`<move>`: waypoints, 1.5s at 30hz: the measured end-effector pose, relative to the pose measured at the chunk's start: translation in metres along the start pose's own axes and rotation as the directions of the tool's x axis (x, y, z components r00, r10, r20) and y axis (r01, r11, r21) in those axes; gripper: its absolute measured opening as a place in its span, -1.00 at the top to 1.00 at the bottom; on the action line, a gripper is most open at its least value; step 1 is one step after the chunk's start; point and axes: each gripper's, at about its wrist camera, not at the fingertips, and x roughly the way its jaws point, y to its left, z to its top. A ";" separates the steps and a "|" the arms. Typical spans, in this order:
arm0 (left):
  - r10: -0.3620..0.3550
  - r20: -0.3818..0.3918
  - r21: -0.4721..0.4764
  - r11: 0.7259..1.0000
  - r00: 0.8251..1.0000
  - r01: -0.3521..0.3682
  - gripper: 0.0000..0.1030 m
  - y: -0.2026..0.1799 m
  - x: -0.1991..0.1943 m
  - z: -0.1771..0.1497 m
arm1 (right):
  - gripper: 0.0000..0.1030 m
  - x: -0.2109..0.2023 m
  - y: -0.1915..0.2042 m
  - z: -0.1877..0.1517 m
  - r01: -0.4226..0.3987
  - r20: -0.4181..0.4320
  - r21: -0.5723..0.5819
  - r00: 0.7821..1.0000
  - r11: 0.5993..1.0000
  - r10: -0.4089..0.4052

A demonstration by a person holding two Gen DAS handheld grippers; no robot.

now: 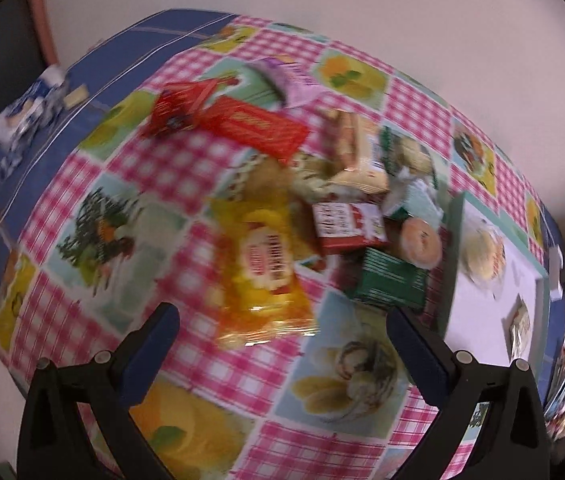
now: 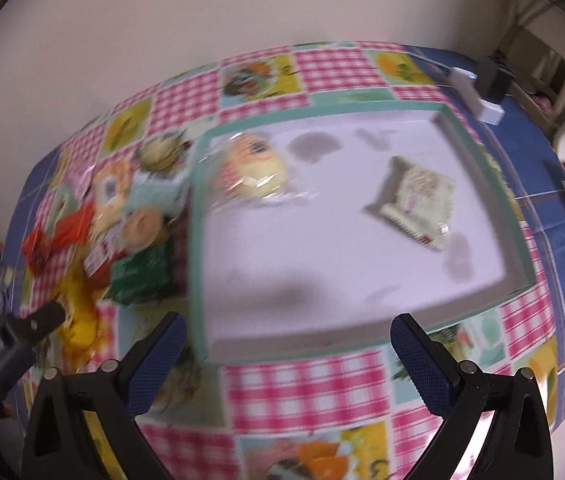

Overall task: Organize snacks
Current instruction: 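Move both open tools back over the snack pile, then grasp the yellow bread bag with the left tool while the right tool grasps the green packet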

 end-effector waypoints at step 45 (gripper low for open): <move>-0.114 -0.168 -0.185 0.979 0.979 0.082 -0.21 0.027 0.074 0.037 | -0.55 0.064 0.104 0.025 -0.164 -0.054 -0.137 0.986 0.977 0.158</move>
